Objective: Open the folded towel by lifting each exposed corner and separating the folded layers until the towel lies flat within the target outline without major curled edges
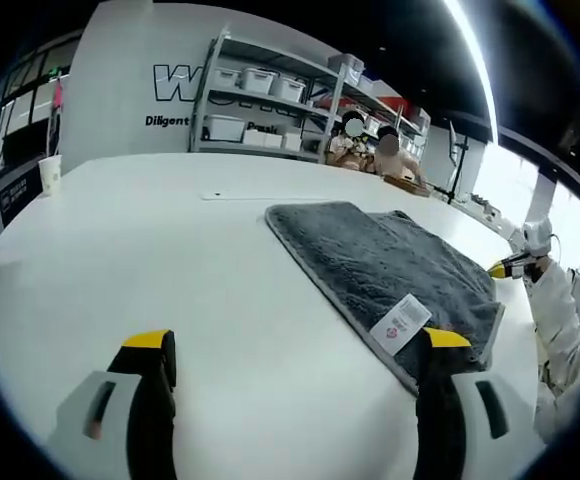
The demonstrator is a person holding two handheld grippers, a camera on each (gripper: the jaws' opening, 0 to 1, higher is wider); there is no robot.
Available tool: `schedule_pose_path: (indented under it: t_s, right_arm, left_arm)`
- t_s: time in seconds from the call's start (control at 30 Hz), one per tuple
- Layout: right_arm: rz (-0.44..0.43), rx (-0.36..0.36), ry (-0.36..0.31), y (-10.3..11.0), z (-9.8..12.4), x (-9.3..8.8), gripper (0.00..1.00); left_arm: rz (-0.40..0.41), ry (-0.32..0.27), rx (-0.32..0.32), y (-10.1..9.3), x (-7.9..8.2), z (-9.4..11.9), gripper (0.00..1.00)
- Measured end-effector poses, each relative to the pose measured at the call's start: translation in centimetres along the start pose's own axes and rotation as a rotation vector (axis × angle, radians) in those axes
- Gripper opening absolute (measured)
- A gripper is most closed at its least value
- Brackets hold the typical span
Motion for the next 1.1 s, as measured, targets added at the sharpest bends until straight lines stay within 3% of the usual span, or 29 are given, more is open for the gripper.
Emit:
schedule_pose_path:
  t_s: [0.47,0.6,0.87,1.1]
  right_arm:
    - [0.019,-0.016,0.023,-0.1,0.2,-0.1,0.00]
    - [0.014,-0.021,0.019,-0.5,0.6,0.4,0.05]
    - [0.059,-0.052,-0.053,-2.1,-0.3,3.8,0.09]
    - [0.104,-0.024,-0.089,-3.3,-3.5,7.1,0.10]
  left_arm:
    - [0.000,0.006,-0.001,-0.1,-0.2,0.1,0.99]
    - [0.000,0.006,-0.002,-0.1,-0.2,0.1,0.99]
    - [-0.007,0.011,-0.005,-0.1,-0.1,0.1,0.99]
    - [-0.010,0.010,-0.014,-0.2,0.0,0.1,0.99]
Point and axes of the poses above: the point that each gripper's makers call its tool centre point, and the gripper's own axes: z roughly backward along the fingers, y roughly to its left, x roughly out of its top, the point moved 7 cm from there along z, roughly backward along the fingers, and after that the axes turned 13 degrees about -y, right-handed, at the moved point
